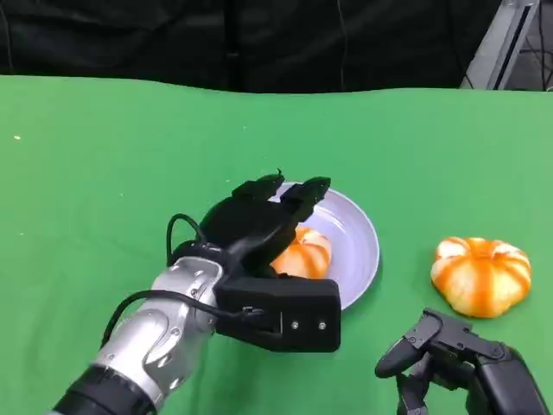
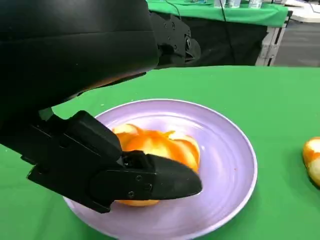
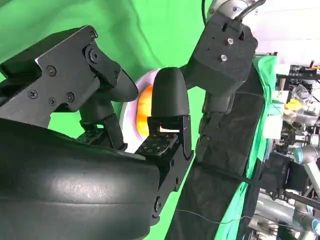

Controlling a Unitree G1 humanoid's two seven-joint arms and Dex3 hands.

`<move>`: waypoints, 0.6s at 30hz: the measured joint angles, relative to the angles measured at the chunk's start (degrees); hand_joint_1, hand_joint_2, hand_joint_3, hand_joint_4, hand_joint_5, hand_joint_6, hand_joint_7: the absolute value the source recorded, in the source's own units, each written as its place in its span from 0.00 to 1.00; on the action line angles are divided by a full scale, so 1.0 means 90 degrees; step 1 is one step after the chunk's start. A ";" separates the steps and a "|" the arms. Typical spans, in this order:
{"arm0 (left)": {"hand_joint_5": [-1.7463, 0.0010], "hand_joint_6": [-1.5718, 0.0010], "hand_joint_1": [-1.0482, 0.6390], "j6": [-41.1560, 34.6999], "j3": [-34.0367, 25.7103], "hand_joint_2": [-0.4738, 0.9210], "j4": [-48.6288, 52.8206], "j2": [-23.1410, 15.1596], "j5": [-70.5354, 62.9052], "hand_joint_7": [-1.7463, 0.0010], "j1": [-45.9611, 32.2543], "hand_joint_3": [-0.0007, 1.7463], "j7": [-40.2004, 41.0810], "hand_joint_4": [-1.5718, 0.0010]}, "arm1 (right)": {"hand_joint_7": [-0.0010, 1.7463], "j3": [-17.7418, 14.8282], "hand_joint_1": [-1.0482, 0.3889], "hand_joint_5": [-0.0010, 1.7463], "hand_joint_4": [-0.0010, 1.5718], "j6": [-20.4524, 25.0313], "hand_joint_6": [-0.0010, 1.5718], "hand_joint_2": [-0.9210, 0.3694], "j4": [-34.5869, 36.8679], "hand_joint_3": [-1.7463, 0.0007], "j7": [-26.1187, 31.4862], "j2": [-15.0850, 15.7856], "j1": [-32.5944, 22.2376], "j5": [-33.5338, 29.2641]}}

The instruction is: Grasp the bread from the table and place it into the plate.

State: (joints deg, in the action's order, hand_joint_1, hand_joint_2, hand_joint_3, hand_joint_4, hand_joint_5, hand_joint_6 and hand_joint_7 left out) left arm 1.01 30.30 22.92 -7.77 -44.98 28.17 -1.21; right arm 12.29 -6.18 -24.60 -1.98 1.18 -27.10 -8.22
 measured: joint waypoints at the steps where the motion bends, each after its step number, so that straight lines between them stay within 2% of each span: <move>1: 1.00 1.00 0.08 0.0001 -0.0022 1.00 -0.0123 -0.0064 0.0016 1.00 -0.0067 0.37 -0.0011 1.00 | 0.77 0.0005 0.75 0.96 0.44 0.0000 0.46 0.35 -0.0002 0.30 0.0001 -0.0004 -0.0001 -0.0001; 7: 1.00 1.00 0.09 0.0059 -0.0098 1.00 -0.0584 -0.0336 0.0074 1.00 -0.0419 0.37 -0.0054 1.00 | 0.77 0.0017 0.75 0.96 0.44 -0.0003 0.46 0.35 0.0000 0.31 0.0030 -0.0008 0.0000 -0.0018; 9: 1.00 1.00 0.13 0.0091 -0.0182 1.00 -0.0745 -0.0401 0.0152 1.00 -0.0552 0.36 -0.0054 1.00 | 0.77 0.0042 0.76 0.96 0.45 -0.0001 0.46 0.35 0.0001 0.30 0.0028 -0.0009 0.0009 -0.0020; 13: 0.98 0.95 0.20 0.0741 -0.0719 1.00 -0.1763 -0.0829 0.0684 0.98 -0.1470 0.33 0.0110 0.95 | 0.77 0.0098 0.75 0.96 0.45 0.0007 0.45 0.34 -0.0045 0.30 0.0048 -0.0028 -0.0041 -0.0027; 17: 0.87 0.76 0.32 0.1289 -0.1335 1.00 -0.2200 -0.1048 0.1294 0.91 -0.2417 0.24 0.0410 0.77 | 0.77 0.0160 0.76 0.97 0.44 0.0010 0.45 0.34 -0.0085 0.29 0.0073 -0.0038 -0.0031 -0.0063; 18: 0.86 0.74 0.33 0.1567 -0.1551 1.00 -0.2294 -0.1040 0.1612 0.90 -0.2741 0.23 0.0545 0.75 | 0.78 0.0180 0.76 0.97 0.44 0.0010 0.45 0.34 -0.0098 0.29 0.0071 -0.0036 -0.0039 -0.0064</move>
State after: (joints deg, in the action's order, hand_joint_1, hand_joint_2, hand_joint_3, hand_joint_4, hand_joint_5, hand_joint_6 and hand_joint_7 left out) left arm 15.11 16.35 2.27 -17.13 -30.47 3.51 3.70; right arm 13.91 -6.09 -25.48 -1.34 0.85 -27.46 -8.80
